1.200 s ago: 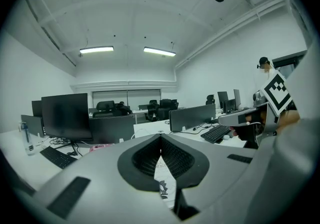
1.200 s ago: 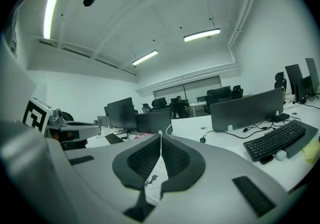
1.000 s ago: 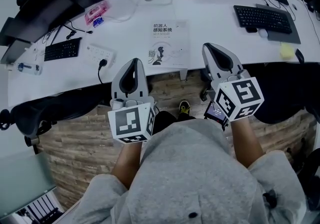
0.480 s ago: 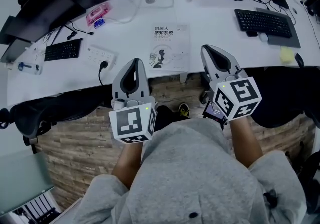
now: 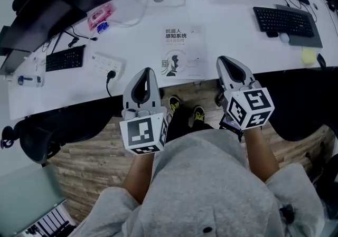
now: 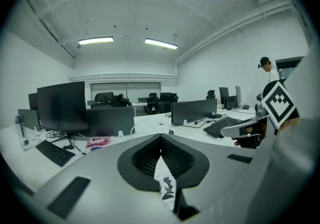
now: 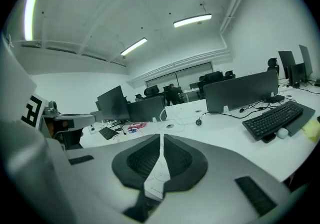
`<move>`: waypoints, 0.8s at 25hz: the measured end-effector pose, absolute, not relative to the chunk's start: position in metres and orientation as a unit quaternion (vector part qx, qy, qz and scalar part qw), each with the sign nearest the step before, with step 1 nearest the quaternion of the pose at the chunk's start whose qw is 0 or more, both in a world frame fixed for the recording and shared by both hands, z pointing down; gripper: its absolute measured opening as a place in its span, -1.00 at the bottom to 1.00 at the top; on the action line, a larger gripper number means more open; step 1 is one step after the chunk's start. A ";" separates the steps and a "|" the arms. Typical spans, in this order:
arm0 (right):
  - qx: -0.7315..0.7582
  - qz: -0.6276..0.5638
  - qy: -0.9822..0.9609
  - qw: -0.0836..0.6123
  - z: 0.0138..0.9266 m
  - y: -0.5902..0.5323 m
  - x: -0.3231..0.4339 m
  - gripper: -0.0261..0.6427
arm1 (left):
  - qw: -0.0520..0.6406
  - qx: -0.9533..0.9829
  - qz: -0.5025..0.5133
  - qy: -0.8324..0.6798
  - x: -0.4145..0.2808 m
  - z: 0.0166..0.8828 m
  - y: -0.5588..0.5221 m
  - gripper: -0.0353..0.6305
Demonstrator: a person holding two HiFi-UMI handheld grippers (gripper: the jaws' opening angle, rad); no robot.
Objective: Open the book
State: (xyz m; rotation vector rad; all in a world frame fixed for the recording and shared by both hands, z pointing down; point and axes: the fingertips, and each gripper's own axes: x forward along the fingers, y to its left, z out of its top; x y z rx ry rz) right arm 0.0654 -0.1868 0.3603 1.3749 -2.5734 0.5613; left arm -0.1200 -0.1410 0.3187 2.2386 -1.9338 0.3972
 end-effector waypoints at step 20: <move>0.493 0.286 -0.810 0.137 0.464 -0.198 0.050 -0.73 | 0.155 0.760 0.205 -0.597 -0.146 0.421 -0.187 -0.87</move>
